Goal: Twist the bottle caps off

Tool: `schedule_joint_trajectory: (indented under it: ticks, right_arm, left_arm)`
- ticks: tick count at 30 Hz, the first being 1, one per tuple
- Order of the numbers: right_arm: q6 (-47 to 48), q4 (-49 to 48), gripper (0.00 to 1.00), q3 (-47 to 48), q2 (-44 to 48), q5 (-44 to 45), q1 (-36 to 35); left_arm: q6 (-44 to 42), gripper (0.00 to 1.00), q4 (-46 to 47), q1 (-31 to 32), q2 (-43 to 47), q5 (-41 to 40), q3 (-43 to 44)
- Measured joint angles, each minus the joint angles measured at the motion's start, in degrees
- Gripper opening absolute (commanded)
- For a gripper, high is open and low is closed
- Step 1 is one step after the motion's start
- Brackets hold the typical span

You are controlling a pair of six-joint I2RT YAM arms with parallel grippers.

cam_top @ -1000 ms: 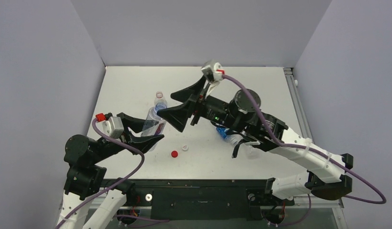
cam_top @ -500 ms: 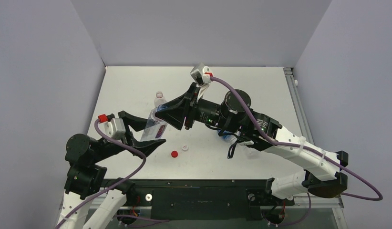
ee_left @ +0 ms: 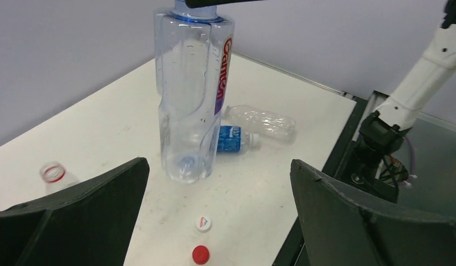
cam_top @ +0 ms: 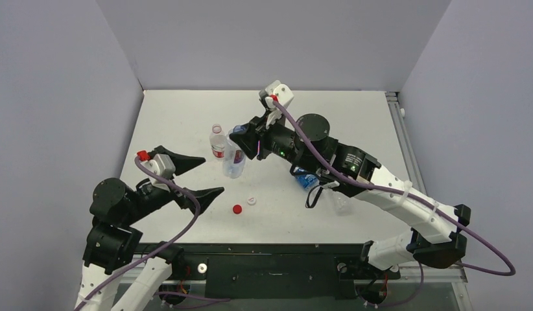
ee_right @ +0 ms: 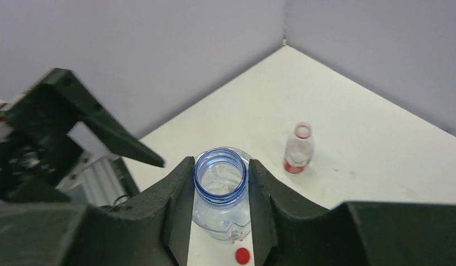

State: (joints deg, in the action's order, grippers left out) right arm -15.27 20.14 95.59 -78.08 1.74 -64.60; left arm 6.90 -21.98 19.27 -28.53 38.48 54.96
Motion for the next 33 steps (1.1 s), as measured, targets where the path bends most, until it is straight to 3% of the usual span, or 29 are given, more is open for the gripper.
schedule_joint_trajectory:
  ticks: [8, 15, 33]
  right_arm:
    - [7.6, -1.1, 0.0, -2.0, -7.6, 9.4, 8.2]
    - [10.0, -7.9, 0.0, -2.8, -19.5, 13.0, 13.4]
    - [2.3, -23.2, 0.0, -0.8, -36.9, 14.6, 20.0]
  left_arm:
    - [-4.8, 0.97, -12.1, 0.0, 1.0, -10.4, 3.9]
    - [-7.6, 0.97, -19.0, 0.0, 1.0, -12.3, 5.2]
    - [-9.7, 0.97, -21.0, 0.0, -0.2, -12.9, 5.2]
